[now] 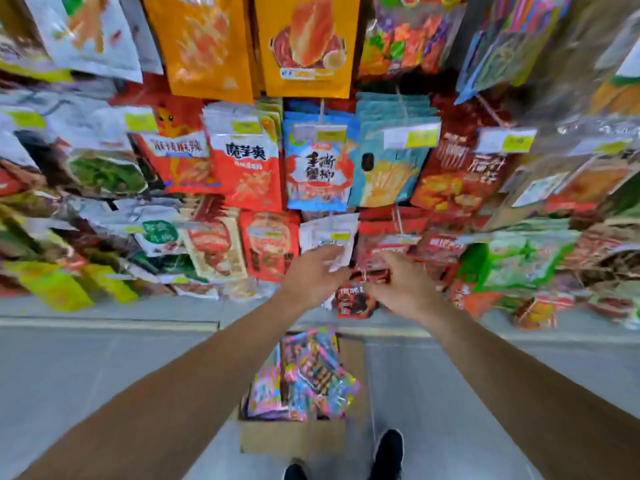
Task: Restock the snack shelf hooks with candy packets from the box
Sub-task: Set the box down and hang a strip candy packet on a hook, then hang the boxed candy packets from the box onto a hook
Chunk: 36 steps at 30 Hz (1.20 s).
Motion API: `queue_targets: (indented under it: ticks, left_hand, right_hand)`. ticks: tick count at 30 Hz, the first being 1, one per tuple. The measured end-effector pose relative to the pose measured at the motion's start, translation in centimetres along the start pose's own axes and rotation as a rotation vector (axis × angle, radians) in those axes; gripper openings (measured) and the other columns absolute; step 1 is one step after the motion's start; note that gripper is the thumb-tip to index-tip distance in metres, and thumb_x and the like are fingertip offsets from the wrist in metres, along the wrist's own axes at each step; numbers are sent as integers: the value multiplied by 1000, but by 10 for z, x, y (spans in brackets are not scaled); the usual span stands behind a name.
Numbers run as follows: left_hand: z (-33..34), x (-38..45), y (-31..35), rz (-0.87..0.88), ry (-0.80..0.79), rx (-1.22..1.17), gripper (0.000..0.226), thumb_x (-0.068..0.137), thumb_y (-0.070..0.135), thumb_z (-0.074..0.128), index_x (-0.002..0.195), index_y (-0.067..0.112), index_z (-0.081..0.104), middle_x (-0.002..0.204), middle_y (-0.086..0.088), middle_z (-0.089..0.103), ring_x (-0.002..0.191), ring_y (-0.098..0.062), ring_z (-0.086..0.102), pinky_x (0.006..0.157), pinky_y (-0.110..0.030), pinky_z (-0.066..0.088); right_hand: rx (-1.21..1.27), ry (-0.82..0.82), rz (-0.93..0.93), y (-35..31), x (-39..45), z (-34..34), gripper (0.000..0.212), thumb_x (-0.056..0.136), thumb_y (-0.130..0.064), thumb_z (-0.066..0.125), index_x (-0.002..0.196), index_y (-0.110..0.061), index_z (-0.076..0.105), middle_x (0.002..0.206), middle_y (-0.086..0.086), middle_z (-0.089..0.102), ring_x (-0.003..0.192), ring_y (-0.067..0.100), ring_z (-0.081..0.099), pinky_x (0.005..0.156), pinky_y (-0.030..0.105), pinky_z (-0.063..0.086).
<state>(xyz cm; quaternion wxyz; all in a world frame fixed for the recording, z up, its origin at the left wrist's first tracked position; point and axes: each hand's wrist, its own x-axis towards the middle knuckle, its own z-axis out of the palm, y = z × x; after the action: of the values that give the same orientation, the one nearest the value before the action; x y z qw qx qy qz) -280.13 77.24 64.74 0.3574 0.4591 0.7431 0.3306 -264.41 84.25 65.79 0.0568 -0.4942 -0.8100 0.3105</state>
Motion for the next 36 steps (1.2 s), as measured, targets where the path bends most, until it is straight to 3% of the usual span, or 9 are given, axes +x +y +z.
queue_targets:
  ticks: [3,7,14,16,21,27,30,33,36]
  left_hand:
    - [8,-22,-58,-110,-6,-22,47,91,26,64,136,19,54,136,-4,56,125,-22,53,103,-27,41]
    - [25,-42,-125,-313,17,-141,45,85,21,71,129,19,60,129,-1,63,109,-15,64,93,-24,47]
    - [80,-43,-227,-557,74,-243,46,78,30,77,120,15,67,120,3,67,110,-15,63,102,-32,45]
    - [105,-35,-260,-608,75,-259,45,77,31,77,119,15,67,118,1,69,111,-17,64,102,-37,46]
    - [167,-12,-332,-695,42,-285,37,84,22,71,120,15,65,118,1,68,113,-14,61,97,-28,45]
    - [243,13,-417,-846,17,-381,46,77,29,74,120,16,64,118,-2,68,111,-22,63,100,-41,48]
    - [275,26,-455,-947,34,-477,56,62,40,69,114,21,63,117,-4,68,108,-28,65,92,-45,54]
    - [307,46,-495,-994,29,-520,60,69,28,68,124,5,58,110,-19,66,87,-28,68,74,-32,53]
    - [338,68,-533,-1005,49,-545,63,68,29,68,127,13,57,110,-7,71,76,-18,65,80,-39,56]
  right_hand:
    - [-16,-150,22,15,-12,54,44,79,-29,73,120,-18,62,107,2,66,96,19,61,66,23,37]
    - [-14,-294,117,34,-21,110,49,83,-19,70,128,-7,58,127,9,60,118,27,56,92,29,42]
    - [-34,-513,222,92,-8,209,72,72,-42,73,136,-16,53,132,8,55,122,24,52,86,23,36]
    - [-6,-537,229,113,4,239,77,60,-53,66,130,-22,58,124,6,59,115,22,56,82,23,38]
    - [24,-563,312,169,38,312,56,75,-32,75,128,-19,59,126,4,60,114,22,57,90,29,46]
    - [24,-605,357,243,78,401,54,80,-24,73,130,-12,56,130,6,58,117,23,55,95,36,47]
    - [9,-603,382,280,98,440,51,81,-21,70,129,-12,56,130,6,58,116,22,56,93,30,45]
    - [-1,-545,390,320,121,481,54,79,-20,70,130,-13,56,130,6,58,117,23,55,93,29,43]
    - [-12,-441,375,355,146,515,44,77,-21,71,119,-15,61,103,0,59,98,19,59,72,20,44]
